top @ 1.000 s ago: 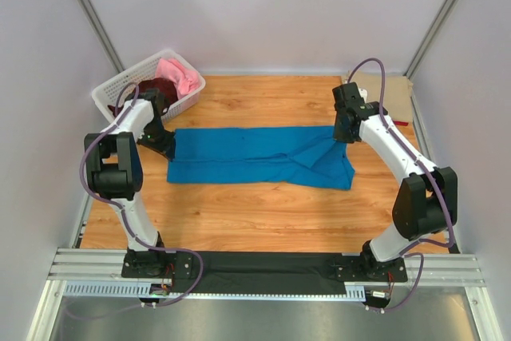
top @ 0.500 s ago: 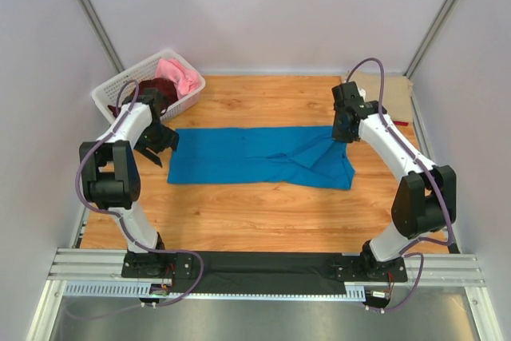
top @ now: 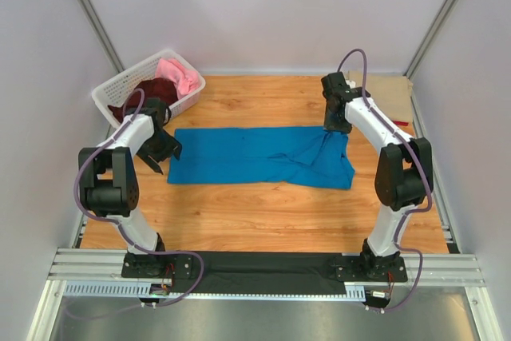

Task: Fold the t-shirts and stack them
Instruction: Fold the tshirt

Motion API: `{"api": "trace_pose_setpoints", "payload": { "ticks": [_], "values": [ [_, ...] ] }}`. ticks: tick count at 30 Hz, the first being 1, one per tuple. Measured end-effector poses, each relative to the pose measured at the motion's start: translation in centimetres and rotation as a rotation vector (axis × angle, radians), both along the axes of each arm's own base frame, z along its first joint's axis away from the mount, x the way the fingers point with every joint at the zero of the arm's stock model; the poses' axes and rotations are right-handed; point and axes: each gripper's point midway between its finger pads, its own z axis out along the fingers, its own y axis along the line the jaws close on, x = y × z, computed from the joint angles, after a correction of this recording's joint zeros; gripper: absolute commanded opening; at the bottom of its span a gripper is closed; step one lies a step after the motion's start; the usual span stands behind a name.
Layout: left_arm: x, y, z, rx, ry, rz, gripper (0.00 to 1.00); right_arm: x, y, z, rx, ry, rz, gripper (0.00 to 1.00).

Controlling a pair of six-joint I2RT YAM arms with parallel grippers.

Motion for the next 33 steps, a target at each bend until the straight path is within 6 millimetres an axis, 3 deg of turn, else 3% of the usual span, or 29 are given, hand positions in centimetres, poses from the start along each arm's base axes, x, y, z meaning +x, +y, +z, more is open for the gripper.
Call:
{"api": "trace_pose_setpoints", "payload": {
  "ticks": [5,10,15,24,27,30,31,33],
  "values": [
    [-1.7,0.8,-0.6,0.054,0.022,-0.018,0.73,-2.3,-0.5,-0.2,0.074,0.051,-0.125,0.44],
    [-4.2,-0.5,-0.7,0.025,-0.045,-0.070,0.71,-9.5,-2.8,-2.0,0.210,0.143,-0.326,0.43],
    [-5.0,-1.5,-2.5,-0.023,-0.053,-0.093,0.71,-13.2,-3.7,-3.8,0.307,0.165,-0.455,0.44],
    [-3.9,-1.6,-3.9,-0.027,-0.034,-0.100,0.66,-14.9,-2.2,-7.8,0.392,0.197,-0.494,0.44],
    [-3.7,-1.4,-4.0,-0.018,-0.025,-0.098,0.54,-14.4,-2.2,-8.0,0.392,0.178,-0.493,0.41],
    [-3.5,-1.3,-4.0,-0.011,-0.022,-0.097,0.35,-14.4,-2.6,-8.3,0.371,0.173,-0.490,0.27],
    [-3.4,-1.3,-4.0,-0.010,-0.022,-0.096,0.22,-14.4,-2.8,-8.4,0.358,0.172,-0.485,0.22],
    [-3.1,-1.3,-4.0,-0.009,-0.026,-0.094,0.16,-14.5,-3.3,-8.5,0.329,0.172,-0.471,0.13]
  ]
}}
